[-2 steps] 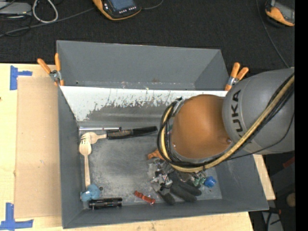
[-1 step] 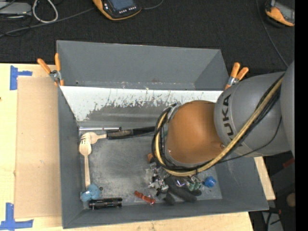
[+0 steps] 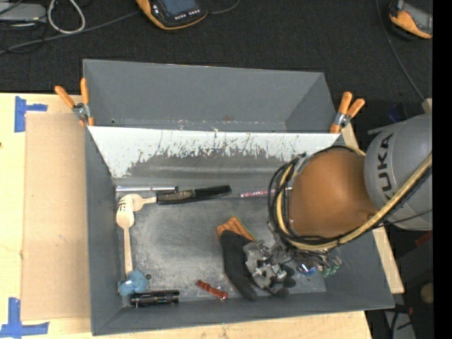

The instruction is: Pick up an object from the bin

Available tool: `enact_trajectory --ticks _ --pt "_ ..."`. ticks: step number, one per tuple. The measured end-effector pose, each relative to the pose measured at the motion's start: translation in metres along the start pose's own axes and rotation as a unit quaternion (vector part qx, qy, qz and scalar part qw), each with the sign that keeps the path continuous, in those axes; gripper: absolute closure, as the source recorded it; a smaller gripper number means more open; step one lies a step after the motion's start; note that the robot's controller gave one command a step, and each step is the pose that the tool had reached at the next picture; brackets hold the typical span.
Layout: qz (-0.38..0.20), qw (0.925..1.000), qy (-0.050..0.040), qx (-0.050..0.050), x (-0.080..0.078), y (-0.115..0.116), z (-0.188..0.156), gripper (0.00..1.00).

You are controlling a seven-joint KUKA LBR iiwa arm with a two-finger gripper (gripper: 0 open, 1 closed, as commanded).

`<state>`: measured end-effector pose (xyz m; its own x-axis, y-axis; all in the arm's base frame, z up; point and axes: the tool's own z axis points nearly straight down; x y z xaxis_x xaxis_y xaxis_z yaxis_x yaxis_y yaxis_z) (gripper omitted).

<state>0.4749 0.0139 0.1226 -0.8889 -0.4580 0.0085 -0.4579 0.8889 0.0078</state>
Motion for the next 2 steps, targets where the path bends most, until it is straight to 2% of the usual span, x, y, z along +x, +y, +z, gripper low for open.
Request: enact_trajectory --ticks 1,2 --pt "0.019 0.9998 0.0024 -0.002 -0.024 0.028 -0.015 1.0" --pt "0.015 0.9999 0.0031 -0.001 -0.013 0.021 -0.012 1.0"
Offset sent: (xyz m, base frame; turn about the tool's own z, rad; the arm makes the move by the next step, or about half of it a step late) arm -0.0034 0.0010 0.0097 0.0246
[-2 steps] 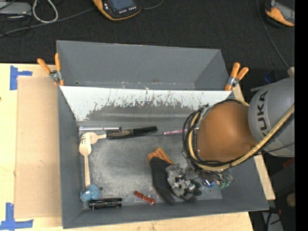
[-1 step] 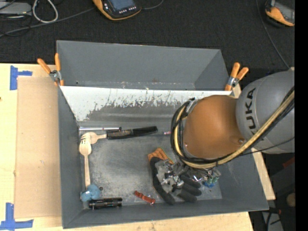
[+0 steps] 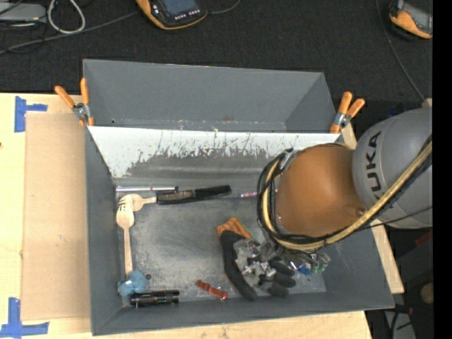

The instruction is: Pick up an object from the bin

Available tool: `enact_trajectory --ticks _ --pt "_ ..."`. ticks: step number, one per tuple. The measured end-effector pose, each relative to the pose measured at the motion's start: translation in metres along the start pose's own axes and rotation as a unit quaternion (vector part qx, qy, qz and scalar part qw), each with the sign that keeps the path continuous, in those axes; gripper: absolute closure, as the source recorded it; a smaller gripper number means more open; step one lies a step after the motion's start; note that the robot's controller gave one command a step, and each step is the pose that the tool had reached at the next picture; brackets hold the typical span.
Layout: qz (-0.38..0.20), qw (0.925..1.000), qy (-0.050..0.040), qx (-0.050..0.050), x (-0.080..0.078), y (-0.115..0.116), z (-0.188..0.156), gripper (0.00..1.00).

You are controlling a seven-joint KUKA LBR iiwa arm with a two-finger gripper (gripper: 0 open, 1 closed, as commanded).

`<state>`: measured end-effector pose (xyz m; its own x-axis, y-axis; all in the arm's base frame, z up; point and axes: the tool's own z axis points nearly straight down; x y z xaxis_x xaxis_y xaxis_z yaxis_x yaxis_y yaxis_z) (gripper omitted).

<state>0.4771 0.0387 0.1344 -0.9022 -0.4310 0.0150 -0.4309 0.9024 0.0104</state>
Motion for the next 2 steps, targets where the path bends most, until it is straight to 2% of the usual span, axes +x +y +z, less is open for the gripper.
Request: enact_trajectory --ticks 1,2 --pt "-0.123 0.9924 -0.001 -0.001 -0.004 -0.001 0.013 1.0" --pt "-0.153 0.9882 -0.0011 0.0 0.008 -0.011 0.058 1.0"
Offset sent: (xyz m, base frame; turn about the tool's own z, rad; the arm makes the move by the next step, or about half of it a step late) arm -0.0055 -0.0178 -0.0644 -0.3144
